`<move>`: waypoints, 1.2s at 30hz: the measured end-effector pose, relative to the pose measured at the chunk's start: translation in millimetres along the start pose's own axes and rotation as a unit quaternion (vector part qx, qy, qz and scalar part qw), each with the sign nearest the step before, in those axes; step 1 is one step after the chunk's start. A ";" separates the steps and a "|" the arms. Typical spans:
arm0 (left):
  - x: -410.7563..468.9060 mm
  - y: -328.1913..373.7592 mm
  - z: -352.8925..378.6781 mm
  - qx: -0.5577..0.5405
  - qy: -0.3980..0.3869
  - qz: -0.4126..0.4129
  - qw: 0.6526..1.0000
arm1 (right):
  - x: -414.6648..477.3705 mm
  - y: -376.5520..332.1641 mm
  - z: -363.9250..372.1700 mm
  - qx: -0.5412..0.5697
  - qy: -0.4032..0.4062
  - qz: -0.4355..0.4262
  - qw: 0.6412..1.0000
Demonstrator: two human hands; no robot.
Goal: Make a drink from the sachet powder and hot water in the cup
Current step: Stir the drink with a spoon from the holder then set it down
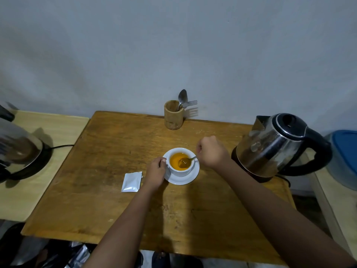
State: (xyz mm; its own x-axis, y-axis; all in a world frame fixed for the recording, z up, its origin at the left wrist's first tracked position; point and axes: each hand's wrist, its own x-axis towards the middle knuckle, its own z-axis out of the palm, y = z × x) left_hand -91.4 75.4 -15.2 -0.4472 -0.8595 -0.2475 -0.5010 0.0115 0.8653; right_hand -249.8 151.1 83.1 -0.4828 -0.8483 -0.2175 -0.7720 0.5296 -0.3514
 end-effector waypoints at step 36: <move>5.0 -3.2 0.2 0.014 -0.002 0.006 1.000 | -1.9 -22.5 18.3 0.115 0.006 -0.139 0.984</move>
State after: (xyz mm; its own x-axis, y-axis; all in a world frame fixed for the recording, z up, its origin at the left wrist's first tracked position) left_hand -92.2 71.1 -19.3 -0.4557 -0.8574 -0.2391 -0.5161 0.0356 0.8558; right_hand -223.9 140.8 74.7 -0.2725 -0.9594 -0.0729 -0.7616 0.2614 -0.5930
